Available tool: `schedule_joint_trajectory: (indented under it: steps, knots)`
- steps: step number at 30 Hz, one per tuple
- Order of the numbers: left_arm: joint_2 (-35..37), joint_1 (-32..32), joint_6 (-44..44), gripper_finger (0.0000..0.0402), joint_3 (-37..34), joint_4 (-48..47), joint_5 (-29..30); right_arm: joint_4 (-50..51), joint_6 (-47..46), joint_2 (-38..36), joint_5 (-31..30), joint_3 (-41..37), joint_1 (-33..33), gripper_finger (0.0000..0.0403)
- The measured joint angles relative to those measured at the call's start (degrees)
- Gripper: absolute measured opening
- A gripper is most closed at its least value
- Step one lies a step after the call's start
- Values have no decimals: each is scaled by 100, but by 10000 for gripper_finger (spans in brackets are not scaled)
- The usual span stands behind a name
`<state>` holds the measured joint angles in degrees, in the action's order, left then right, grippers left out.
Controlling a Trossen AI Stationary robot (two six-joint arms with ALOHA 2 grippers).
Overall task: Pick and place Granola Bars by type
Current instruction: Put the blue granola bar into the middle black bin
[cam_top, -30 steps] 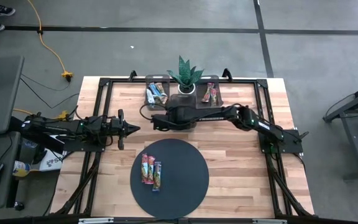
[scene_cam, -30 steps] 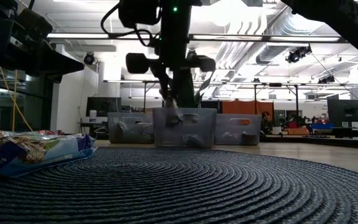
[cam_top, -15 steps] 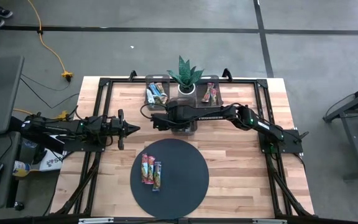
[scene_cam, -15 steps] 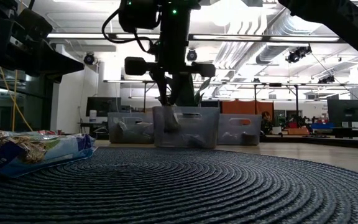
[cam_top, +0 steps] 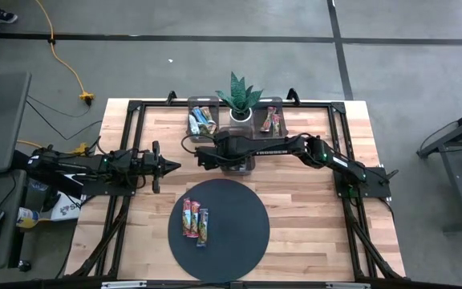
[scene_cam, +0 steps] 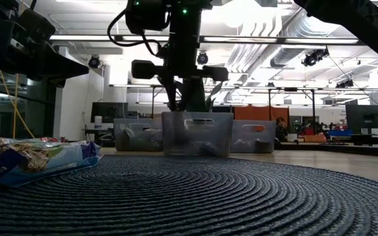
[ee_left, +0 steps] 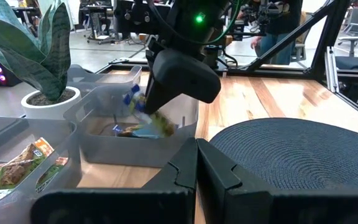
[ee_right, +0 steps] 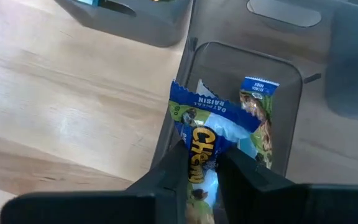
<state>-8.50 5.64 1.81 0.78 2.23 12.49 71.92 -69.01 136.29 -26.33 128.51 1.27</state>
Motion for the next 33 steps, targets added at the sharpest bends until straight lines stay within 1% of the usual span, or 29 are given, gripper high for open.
schedule_joint_trajectory:
  steps: [7,12,17,22,30,33]
  knots:
    - [0,-1,1,1,0,0,0,3,0,0,55,0,3,136]
    - [1,-2,-1,1,1,-2,0,4,8,-2,107,0,3,163]
    - [-1,-1,1,1,1,-3,0,-110,404,-189,61,1,-17,167]
    - [-2,-2,0,1,2,9,0,-377,688,-539,36,11,-106,168]
    - [1,-2,-1,1,-1,14,0,-1449,984,-1045,130,11,-532,168]
    - [0,-1,1,1,1,9,0,-1981,1087,-1125,432,11,-697,168]
